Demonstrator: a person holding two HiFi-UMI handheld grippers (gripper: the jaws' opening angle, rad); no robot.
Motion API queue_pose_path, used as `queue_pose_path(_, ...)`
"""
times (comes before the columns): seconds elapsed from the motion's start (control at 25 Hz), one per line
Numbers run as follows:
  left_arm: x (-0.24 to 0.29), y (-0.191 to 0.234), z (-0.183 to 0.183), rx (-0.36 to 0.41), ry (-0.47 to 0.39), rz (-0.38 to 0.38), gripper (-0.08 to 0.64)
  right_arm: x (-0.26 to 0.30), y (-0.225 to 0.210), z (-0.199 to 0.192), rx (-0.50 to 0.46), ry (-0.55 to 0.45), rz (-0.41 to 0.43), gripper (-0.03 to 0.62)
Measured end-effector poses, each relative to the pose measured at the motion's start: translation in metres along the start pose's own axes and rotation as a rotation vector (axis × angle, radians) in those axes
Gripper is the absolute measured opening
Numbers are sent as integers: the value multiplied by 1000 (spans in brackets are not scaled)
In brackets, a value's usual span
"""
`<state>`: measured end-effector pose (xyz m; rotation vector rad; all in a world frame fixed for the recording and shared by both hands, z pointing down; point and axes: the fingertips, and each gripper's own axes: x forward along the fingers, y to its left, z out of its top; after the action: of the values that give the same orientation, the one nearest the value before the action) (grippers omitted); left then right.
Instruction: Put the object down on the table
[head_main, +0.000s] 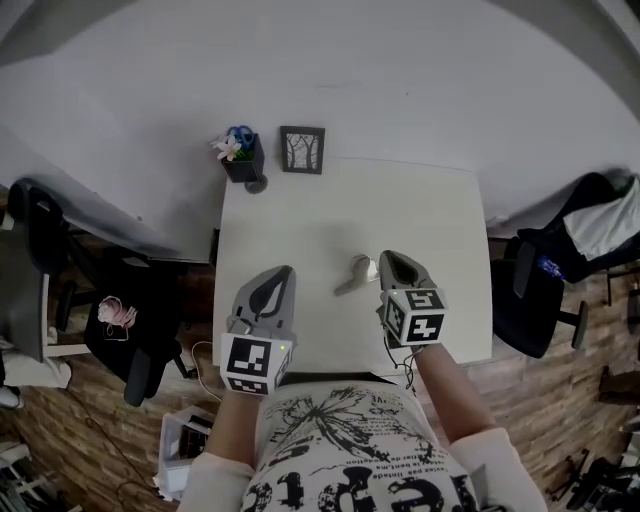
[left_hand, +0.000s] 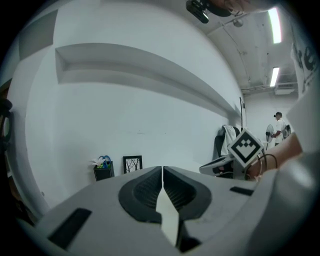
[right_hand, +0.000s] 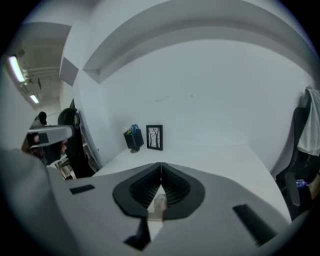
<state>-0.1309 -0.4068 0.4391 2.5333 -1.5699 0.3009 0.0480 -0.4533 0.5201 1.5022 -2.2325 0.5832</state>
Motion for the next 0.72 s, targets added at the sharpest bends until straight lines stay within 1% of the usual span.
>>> queue_pose_path(0.04,-1,-4,6,6,-9,0,12,-7,-1,8,4,-23,12,-6)
queue_pose_path(0.12,-1,-13,20,4,-27,-5,12,-23,1,26,-4,-74,49,-6)
queue_pose_path(0.24,-2,-21,41,4,-65,-3,12,-50,8,54,-70,-181,87,-6)
queue_pose_path(0.32,-4,-23,52,21,-85,3,12,-68,12,71,-113,-260,99,-6)
queue_pose_path(0.44,-7,-27,65,43,-104,7,12,-92,18,92,-150,-362,121,-6)
queue_pose_path(0.6,-14,-28,83,29,-144,10,12,-117,25,113,-218,-471,125,-8)
queue_pose_path(0.72,-19,-24,94,20,-167,18,12,-128,29,122,-261,-516,119,-8)
